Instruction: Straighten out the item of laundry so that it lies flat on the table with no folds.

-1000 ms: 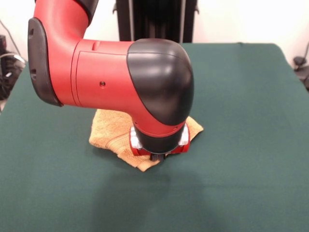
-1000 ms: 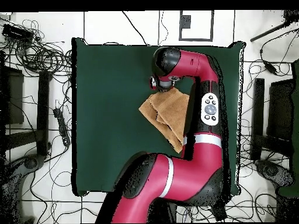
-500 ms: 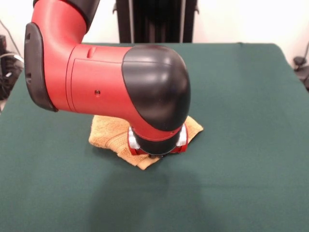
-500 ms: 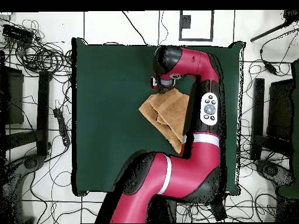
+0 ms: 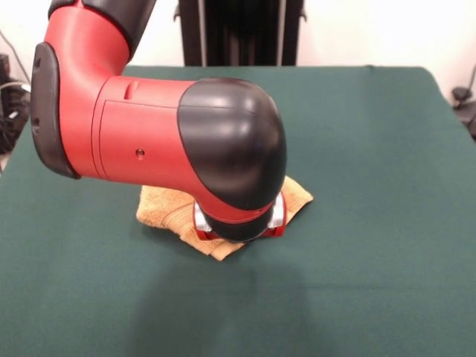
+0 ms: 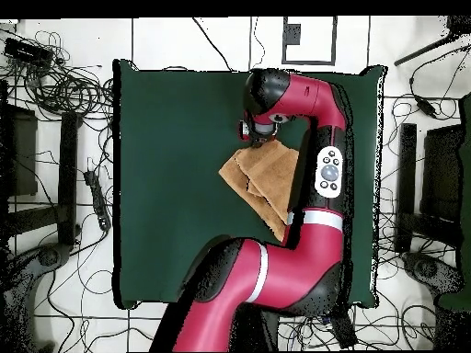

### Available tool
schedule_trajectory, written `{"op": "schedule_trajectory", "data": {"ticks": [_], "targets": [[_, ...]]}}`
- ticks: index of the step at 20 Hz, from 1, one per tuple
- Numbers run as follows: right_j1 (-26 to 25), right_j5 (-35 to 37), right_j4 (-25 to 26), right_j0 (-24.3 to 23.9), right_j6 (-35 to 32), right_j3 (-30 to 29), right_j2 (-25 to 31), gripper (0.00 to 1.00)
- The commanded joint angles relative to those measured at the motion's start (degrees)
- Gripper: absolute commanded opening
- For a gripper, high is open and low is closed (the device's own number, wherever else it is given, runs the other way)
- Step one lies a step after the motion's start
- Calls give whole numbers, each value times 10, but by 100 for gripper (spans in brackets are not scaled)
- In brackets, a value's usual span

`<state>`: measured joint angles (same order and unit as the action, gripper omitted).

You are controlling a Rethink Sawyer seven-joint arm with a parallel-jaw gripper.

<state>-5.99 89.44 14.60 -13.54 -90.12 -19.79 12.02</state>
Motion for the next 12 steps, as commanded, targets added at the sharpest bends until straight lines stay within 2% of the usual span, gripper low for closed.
{"op": "schedule_trajectory", "data": {"ticks": [1,6,8,12], "targets": [[-39,73,4,14,104,-11,62,0],[-31,83,2,16,109,-15,53,0],[-19,86,-3,18,85,-18,47,0],[3,125,-7,16,81,-3,48,0]]}}
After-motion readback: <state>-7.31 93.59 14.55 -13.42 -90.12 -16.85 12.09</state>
